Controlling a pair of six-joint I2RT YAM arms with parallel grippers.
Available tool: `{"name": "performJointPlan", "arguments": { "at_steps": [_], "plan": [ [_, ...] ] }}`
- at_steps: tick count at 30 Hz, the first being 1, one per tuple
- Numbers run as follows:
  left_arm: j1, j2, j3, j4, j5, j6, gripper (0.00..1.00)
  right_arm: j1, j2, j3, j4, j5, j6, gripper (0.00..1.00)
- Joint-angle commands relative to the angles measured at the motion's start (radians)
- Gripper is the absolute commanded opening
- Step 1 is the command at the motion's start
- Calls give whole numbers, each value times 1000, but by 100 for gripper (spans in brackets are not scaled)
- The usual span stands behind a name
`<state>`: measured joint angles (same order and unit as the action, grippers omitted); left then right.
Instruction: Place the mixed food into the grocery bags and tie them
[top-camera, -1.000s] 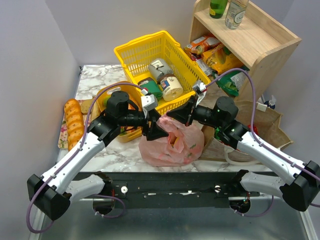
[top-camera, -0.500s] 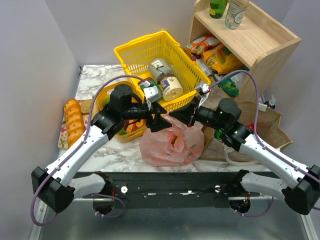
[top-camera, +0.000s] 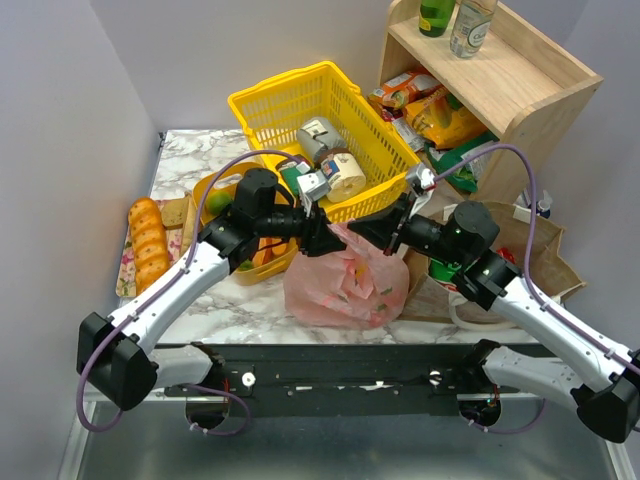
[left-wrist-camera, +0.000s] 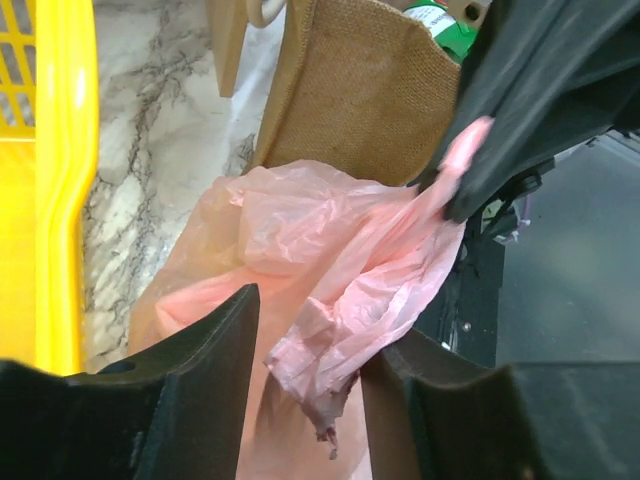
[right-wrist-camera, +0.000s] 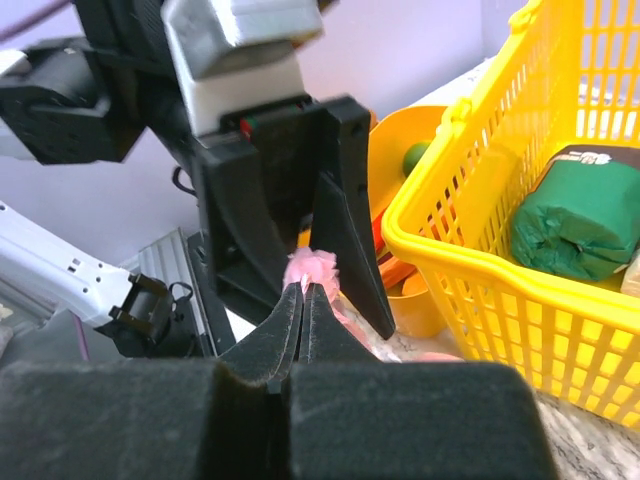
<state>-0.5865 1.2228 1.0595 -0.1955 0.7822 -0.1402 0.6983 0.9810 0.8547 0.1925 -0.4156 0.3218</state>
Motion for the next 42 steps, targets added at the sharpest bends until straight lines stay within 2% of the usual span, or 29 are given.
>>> {"name": "performJointPlan", "arguments": {
  "at_steps": [1,4,5,9,11,15,17,18,21,25,29,38,42],
  "plan": [
    [-4,18,-35,63,57,-50,46,-3,-36,-8,-18,31,-12,1],
    [-4,17,-41,76,66,-62,31,-3,-39,-6,-22,18,-12,1],
    [-4,15,-43,77,66,-62,23,-3,-41,-8,-22,15,-12,1],
    [-4,-11,-70,137,92,-99,6,-3,-38,-14,-34,-24,-32,1],
    [-4,-20,-82,159,115,-101,0,-3,-48,-22,-54,-31,-58,7],
    [-1,-43,-84,102,141,-43,0,-11,-105,-62,-77,-66,-156,68],
    [-1,-52,-84,70,182,-1,0,-58,-114,-71,-79,-159,-216,77],
    [1,-58,-82,61,198,11,0,-78,-114,-75,-79,-277,-233,80],
    [7,-68,-66,-10,221,74,0,-135,-99,-74,-79,-453,-300,83],
    [24,-72,-47,-105,227,134,0,-146,-81,-68,-126,-456,-429,83],
    [46,-72,-41,-125,227,163,0,-146,-68,-66,-182,-497,-512,82],
    [70,-57,-43,-124,258,163,0,-143,24,-85,-189,-460,-590,83],
    [71,-45,-38,-122,267,160,0,-112,74,-63,-229,-392,-632,83]
  ]
}}
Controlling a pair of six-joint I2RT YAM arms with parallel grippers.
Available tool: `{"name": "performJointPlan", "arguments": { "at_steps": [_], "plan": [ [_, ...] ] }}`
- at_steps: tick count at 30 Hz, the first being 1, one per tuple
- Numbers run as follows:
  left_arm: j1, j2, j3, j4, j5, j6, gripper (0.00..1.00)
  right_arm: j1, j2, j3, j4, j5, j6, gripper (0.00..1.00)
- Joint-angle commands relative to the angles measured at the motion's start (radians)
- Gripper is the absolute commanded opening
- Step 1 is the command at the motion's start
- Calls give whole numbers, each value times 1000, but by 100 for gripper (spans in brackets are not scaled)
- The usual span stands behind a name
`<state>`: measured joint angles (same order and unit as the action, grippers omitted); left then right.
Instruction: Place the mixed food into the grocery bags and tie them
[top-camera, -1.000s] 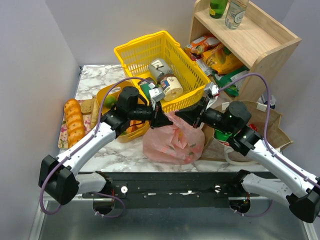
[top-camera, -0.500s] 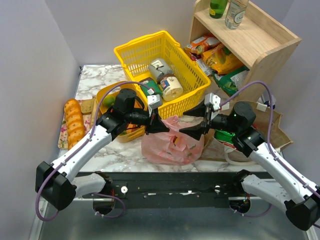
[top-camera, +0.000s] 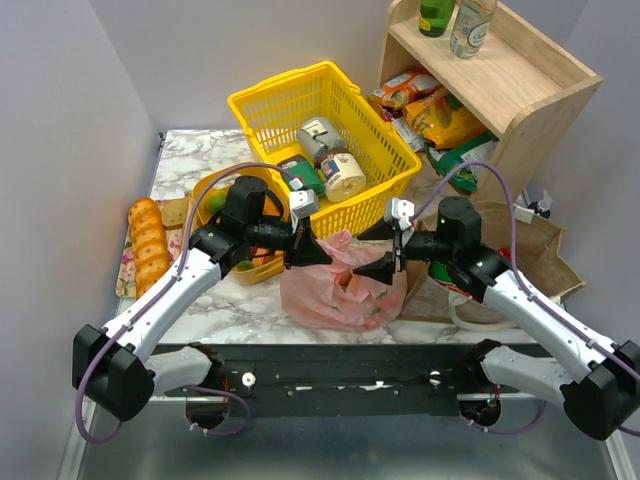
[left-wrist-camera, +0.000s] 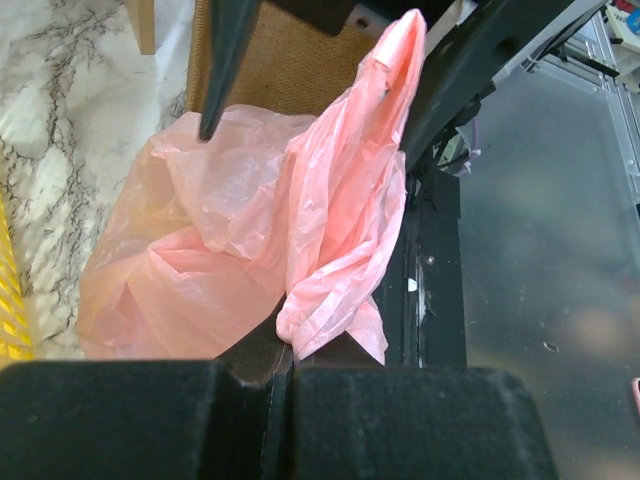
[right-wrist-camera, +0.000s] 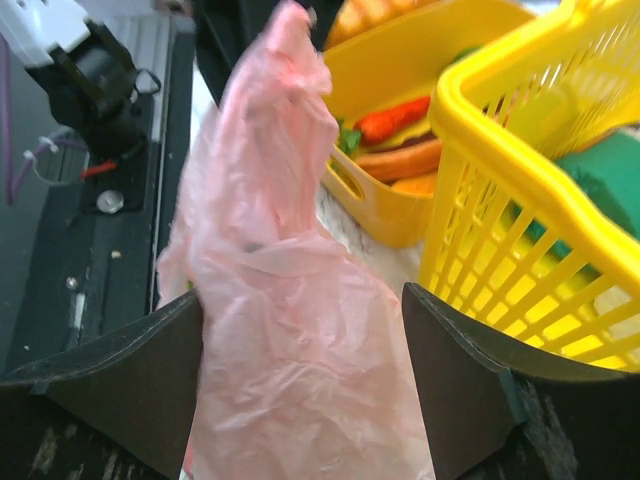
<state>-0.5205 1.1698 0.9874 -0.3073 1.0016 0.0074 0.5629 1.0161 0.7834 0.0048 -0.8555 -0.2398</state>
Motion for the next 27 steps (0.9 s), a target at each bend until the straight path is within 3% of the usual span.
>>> {"name": "performJointPlan", "arguments": {
  "at_steps": [1,11,14,15,17,21,27],
  "plan": [
    [5,7,33,-9,48,11,0,43,45,13,-51,68,-87,83],
    [14,10,30,-1,54,8,0,144,134,22,-35,275,-109,79],
    [20,4,30,-12,37,19,0,146,131,19,-31,403,-86,62],
    [23,1,31,-21,31,25,0,146,122,13,-28,441,-75,48],
    [27,-2,36,-41,5,42,0,146,78,-10,-17,538,-53,38],
    [27,-2,39,-61,-32,57,0,146,-16,-41,-16,630,-7,1],
    [27,-12,40,-75,-112,71,0,146,-102,-62,-81,849,100,1]
  ]
}}
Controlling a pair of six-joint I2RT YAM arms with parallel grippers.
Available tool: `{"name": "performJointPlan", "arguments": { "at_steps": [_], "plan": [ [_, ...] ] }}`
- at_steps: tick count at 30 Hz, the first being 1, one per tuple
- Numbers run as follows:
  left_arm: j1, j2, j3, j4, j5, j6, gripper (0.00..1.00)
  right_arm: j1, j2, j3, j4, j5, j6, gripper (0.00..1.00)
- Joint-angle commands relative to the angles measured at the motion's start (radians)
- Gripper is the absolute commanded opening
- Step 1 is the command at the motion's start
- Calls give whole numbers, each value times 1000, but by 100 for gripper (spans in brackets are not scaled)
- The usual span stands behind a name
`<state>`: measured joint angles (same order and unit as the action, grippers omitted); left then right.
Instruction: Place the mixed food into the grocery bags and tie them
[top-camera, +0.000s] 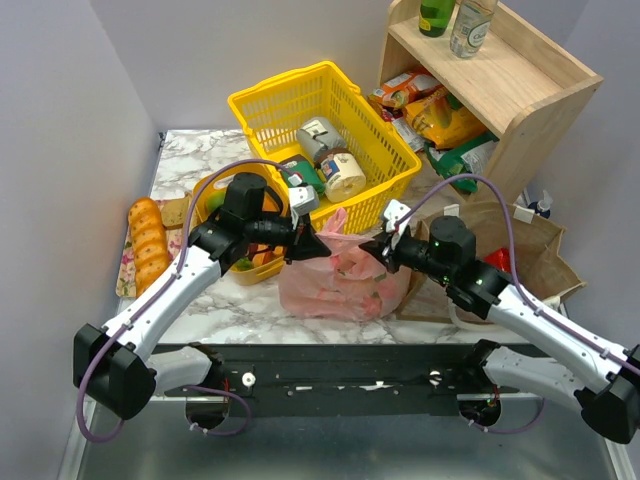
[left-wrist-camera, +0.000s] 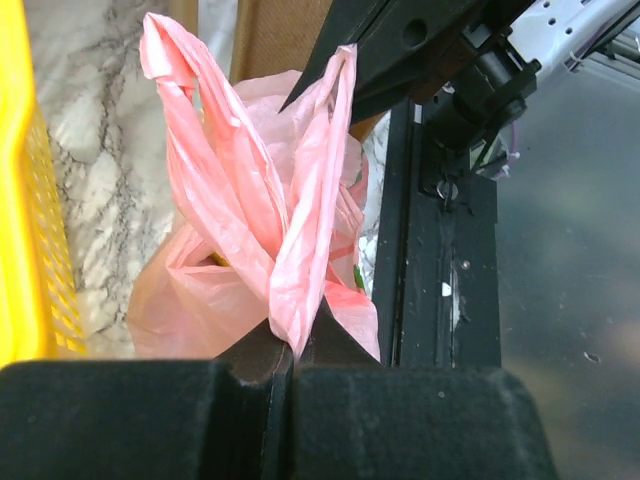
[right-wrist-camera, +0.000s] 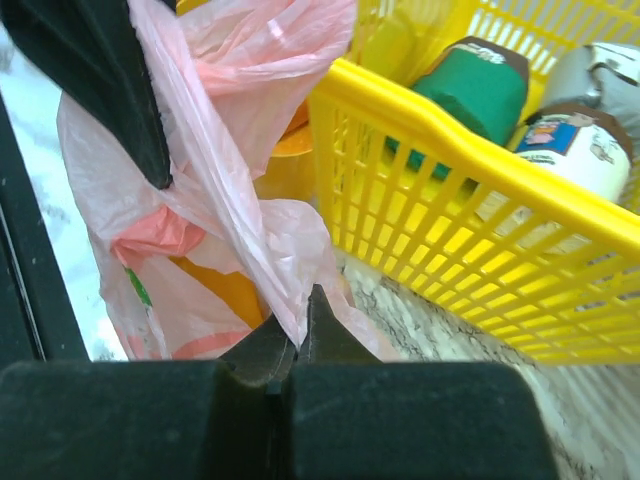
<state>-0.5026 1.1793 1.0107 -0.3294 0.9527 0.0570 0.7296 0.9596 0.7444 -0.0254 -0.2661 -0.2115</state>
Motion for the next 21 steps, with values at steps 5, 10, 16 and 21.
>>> {"name": "performJointPlan", "arguments": {
  "at_steps": [5,10,16,21],
  "plan": [
    [4,-4,-1,19,-8,-29,0,-21,-32,-43,-56,242,75,1],
    [-31,20,-21,70,-14,-84,0,-21,-1,-17,-62,191,80,6],
    [-34,19,-23,104,-58,-117,0,-21,-82,18,-134,89,77,61],
    [-43,14,-26,96,-60,-109,0,-21,-185,70,-146,-15,165,79]
  ]
}}
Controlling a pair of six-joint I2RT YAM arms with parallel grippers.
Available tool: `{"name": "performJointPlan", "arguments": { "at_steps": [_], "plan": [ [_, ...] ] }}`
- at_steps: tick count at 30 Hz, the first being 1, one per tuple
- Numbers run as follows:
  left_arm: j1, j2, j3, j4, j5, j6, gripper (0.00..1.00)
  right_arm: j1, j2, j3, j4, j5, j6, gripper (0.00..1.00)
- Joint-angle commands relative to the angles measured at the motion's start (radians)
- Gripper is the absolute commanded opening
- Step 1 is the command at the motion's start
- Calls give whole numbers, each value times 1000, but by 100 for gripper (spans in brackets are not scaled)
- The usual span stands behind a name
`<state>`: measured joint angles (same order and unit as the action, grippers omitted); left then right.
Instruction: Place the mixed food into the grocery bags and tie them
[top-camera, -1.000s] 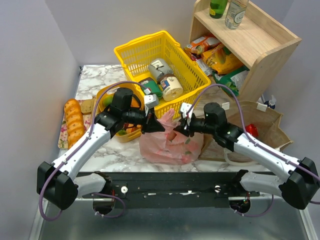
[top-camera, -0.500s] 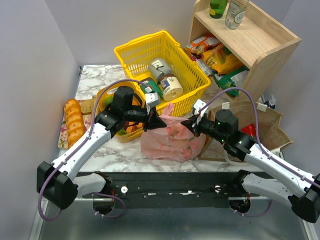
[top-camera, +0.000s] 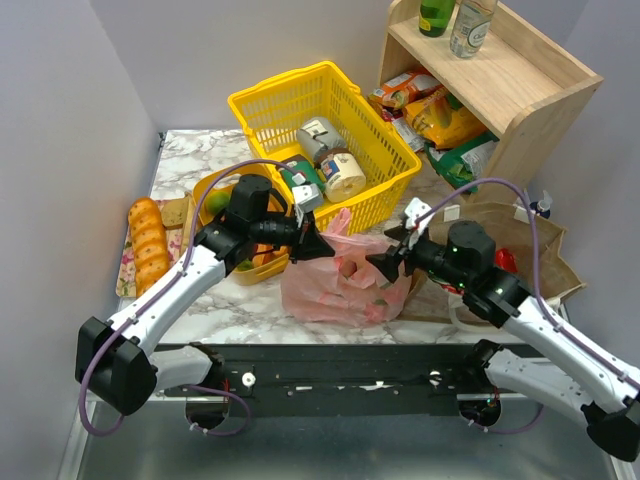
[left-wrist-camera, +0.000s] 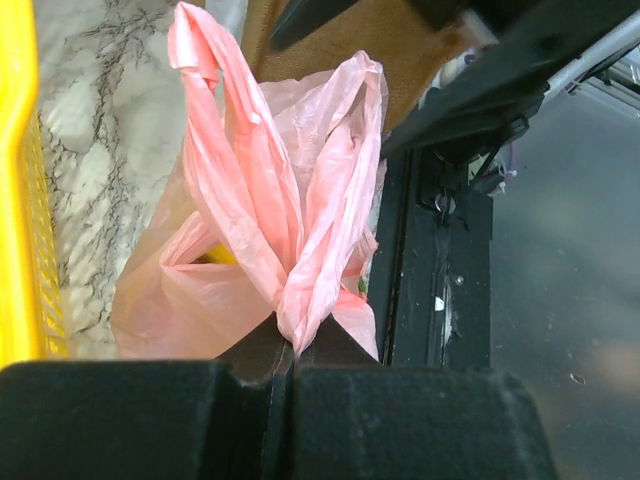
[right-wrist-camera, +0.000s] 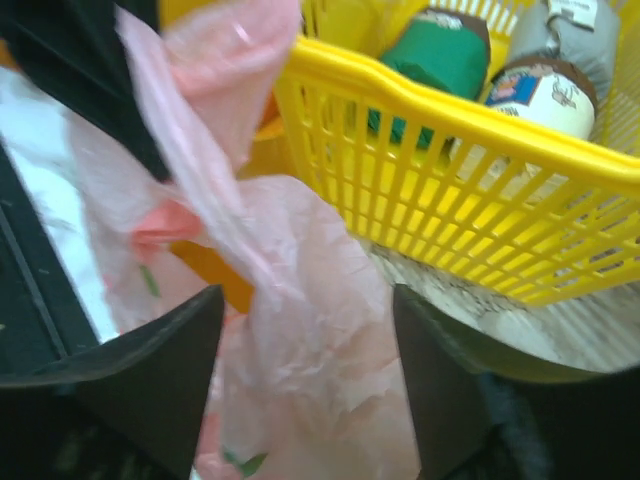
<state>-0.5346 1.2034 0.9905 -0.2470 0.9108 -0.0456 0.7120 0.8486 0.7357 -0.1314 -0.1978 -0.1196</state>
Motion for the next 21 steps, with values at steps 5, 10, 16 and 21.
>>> {"name": "performJointPlan", "arguments": {
  "at_steps": [5,10,16,21],
  "plan": [
    [-36,-18,-4,3,-10,13,0,-42,-11,220,-73,-144,195,81],
    [-64,-30,-7,3,-15,21,0,-78,134,330,-63,-242,192,82],
    [-76,-39,-6,-15,-33,35,0,-80,263,364,-36,-369,158,81],
    [-80,-38,-4,-15,-32,38,0,-77,270,326,22,-416,184,66]
  ]
}}
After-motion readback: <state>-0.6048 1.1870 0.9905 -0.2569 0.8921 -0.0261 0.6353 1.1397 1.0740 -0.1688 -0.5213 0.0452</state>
